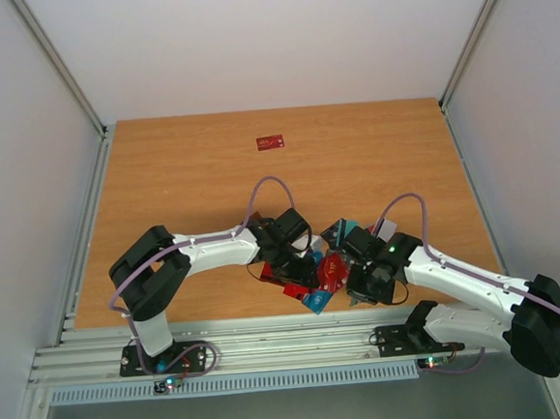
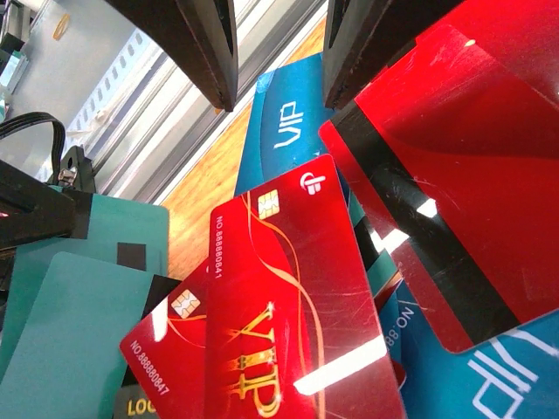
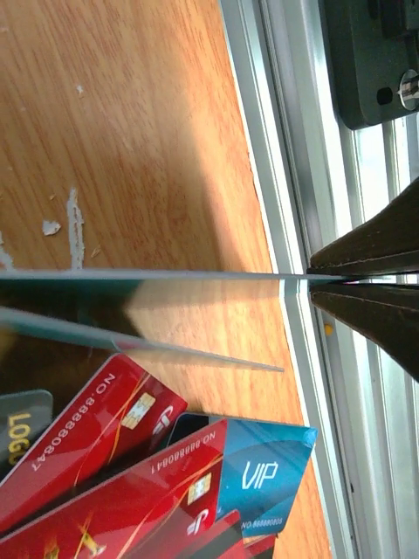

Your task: Put the credit cards into the card holder

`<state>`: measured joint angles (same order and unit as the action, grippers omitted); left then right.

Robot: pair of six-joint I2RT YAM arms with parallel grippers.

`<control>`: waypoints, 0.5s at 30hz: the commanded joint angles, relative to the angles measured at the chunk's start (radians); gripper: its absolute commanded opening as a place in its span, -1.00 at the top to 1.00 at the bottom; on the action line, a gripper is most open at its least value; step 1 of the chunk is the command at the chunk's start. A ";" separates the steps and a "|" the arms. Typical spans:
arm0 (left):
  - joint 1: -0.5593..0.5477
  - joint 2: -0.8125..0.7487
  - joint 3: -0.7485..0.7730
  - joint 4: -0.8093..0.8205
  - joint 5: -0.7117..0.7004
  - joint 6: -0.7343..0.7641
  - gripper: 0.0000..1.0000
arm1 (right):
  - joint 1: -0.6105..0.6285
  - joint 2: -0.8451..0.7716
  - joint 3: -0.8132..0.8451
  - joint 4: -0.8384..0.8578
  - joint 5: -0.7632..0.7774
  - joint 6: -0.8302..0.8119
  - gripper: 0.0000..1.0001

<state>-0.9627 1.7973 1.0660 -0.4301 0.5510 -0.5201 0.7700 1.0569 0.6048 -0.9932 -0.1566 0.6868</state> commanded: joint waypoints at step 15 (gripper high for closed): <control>0.008 -0.125 -0.006 0.061 0.036 -0.085 0.36 | -0.021 0.009 0.208 -0.128 0.061 -0.102 0.97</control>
<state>-0.9627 1.7527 1.0653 -0.4278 0.5625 -0.5556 0.7647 1.0798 0.7689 -1.0981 -0.1043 0.6250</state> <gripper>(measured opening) 0.308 0.019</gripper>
